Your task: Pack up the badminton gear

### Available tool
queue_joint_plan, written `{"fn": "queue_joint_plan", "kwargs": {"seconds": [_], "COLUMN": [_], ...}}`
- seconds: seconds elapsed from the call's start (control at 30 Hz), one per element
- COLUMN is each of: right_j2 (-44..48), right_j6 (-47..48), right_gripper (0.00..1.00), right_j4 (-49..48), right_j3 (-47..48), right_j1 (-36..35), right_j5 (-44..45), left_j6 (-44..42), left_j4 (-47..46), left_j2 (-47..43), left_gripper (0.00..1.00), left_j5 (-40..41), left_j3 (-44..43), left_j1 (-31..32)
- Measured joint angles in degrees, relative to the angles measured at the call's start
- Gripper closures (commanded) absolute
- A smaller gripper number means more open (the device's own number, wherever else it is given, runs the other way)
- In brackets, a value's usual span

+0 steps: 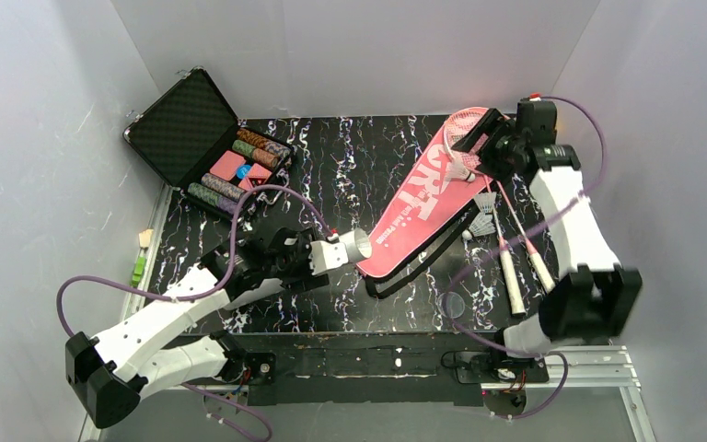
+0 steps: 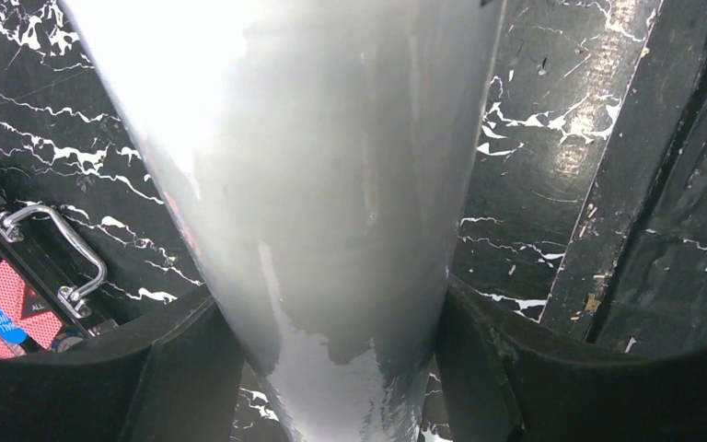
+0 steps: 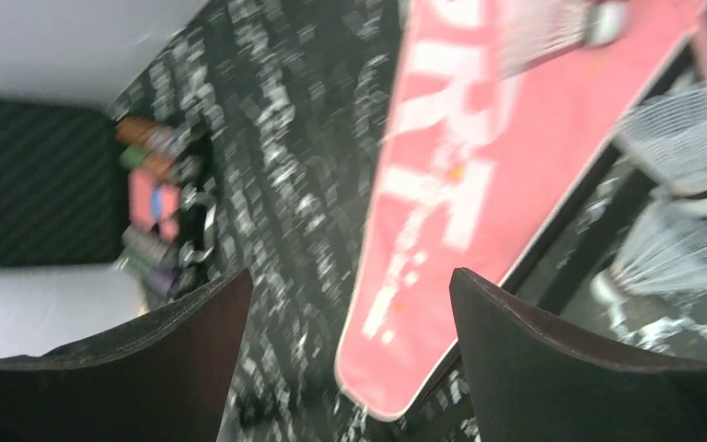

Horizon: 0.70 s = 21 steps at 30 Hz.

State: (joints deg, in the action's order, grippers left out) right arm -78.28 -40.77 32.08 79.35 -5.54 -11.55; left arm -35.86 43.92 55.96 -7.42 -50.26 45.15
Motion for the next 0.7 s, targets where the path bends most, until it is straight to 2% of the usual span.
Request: {"fn": "queue_joint_plan", "kwargs": {"seconds": [0.13, 0.3, 0.53, 0.7], "right_j2": [-16.50, -31.19, -42.07, -46.36], "right_j6": [2.19, 4.24, 6.40, 8.44], "right_gripper": [0.18, 0.17, 0.17, 0.23], "right_j4": [2.71, 6.95, 14.16, 16.44], "right_j3": [8.72, 17.86, 35.41, 41.79], "right_j1": [4.57, 5.35, 1.99, -3.08], "right_j5": [5.35, 10.10, 21.18, 28.37], "left_j6": [-0.76, -1.27, -1.49, -1.49], "left_j4": [0.22, 1.03, 1.07, 1.09], "left_j2": [-0.35, -1.73, -3.30, -3.30], "left_gripper": [0.53, 0.52, 0.52, 0.52], "left_j5": [0.46, 0.96, 0.98, 1.05], "left_j3": [0.63, 1.20, 2.51, 2.64], "left_j1": [0.00, 0.00, 0.00, 0.00]}}
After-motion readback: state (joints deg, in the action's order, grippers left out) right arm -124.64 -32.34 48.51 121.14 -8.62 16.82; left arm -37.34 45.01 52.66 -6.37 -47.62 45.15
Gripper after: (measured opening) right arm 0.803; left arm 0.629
